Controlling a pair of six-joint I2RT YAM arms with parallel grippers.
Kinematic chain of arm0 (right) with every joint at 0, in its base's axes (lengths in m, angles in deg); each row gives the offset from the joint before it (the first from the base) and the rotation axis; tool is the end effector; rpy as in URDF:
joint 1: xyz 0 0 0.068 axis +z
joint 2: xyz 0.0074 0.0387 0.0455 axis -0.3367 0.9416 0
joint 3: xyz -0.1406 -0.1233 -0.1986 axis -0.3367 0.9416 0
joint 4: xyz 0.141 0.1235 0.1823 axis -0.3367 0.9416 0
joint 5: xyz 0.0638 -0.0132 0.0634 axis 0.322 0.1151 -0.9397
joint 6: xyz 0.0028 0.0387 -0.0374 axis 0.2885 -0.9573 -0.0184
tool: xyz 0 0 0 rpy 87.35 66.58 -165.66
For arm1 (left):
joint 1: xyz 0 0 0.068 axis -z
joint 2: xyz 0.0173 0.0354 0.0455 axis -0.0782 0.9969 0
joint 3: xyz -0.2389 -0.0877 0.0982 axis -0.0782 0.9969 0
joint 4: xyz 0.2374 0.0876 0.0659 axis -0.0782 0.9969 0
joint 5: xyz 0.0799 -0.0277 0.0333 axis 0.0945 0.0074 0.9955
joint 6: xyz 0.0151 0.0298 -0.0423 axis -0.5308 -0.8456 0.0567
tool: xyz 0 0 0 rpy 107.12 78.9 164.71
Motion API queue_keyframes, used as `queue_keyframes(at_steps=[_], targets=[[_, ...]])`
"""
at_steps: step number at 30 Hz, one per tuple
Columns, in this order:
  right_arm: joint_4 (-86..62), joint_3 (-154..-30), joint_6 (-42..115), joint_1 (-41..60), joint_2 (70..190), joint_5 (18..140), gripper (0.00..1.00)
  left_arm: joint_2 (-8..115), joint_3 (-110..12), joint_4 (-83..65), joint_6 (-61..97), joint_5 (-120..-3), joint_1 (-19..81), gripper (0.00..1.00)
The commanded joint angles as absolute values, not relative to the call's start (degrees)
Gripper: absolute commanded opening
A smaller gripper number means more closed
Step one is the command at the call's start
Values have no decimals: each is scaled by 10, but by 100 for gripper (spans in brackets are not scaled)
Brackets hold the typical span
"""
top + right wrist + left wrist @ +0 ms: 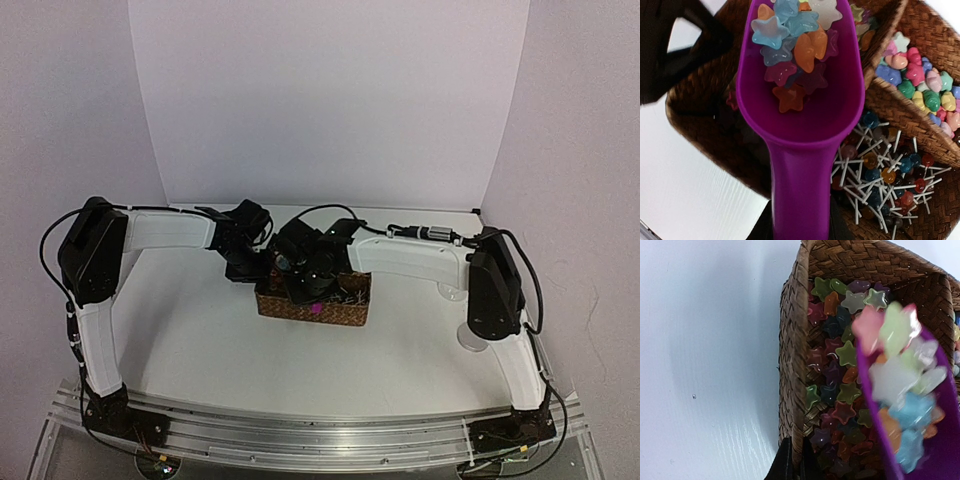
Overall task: Pack the candies
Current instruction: Scoop the fake candies from the storage box, then place the fake candies in the packing bottle.
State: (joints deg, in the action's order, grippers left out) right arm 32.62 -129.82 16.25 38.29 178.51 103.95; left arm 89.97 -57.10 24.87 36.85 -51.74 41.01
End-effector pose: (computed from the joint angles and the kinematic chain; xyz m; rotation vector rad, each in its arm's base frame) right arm 0.2700 0.4121 0.2113 -0.5892 2.5057 0.1608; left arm 0.3284 -0.2419 0.1840 0.1319 2.7151 -0.3277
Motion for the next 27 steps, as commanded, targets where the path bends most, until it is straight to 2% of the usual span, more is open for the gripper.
queue_keyframes(at_steps=[1,7,13,27], targets=[[306,-1317,134,341,1751,1083,0,897,-563,243,387,-485,391,0],[308,-1353,156,339,1773,1087,0,895,-556,232,393,-491,391,0],[308,-1335,188,318,1724,1106,0,897,-543,231,414,-506,371,0],[307,-1143,382,179,1496,1069,0,894,-537,224,417,-515,366,0]])
